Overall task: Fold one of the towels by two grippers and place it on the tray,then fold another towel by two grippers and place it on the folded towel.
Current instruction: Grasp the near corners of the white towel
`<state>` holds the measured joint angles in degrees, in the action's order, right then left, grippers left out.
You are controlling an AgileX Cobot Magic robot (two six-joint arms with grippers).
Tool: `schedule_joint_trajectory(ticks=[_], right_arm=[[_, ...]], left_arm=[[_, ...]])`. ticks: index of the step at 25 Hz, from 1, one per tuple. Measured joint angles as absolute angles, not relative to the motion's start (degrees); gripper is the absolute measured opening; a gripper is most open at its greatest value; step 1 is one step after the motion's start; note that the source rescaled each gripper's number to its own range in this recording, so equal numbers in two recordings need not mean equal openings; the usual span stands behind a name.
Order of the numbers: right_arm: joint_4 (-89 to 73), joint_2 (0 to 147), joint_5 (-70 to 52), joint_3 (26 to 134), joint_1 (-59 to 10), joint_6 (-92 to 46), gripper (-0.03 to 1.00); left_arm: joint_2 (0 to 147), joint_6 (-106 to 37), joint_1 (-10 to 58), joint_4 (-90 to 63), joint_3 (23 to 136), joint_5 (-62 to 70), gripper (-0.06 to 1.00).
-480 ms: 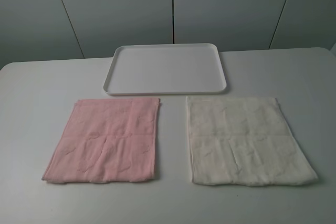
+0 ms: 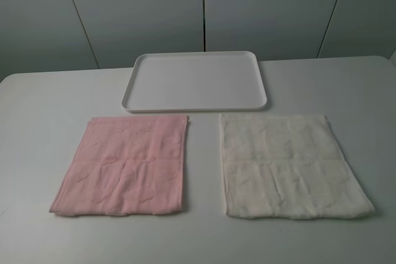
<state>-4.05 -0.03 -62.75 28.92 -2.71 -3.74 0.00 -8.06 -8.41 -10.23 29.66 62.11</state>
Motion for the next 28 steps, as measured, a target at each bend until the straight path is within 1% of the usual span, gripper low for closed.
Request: schedule_joint_trajectory(ticks=[28], right_arm=[[-4.05,-0.03,-62.75,28.92,-2.82,-3.74,1.00]], left_arm=[[0.00,-8.06,-8.41,-10.23,29.66,62.11,0.92]])
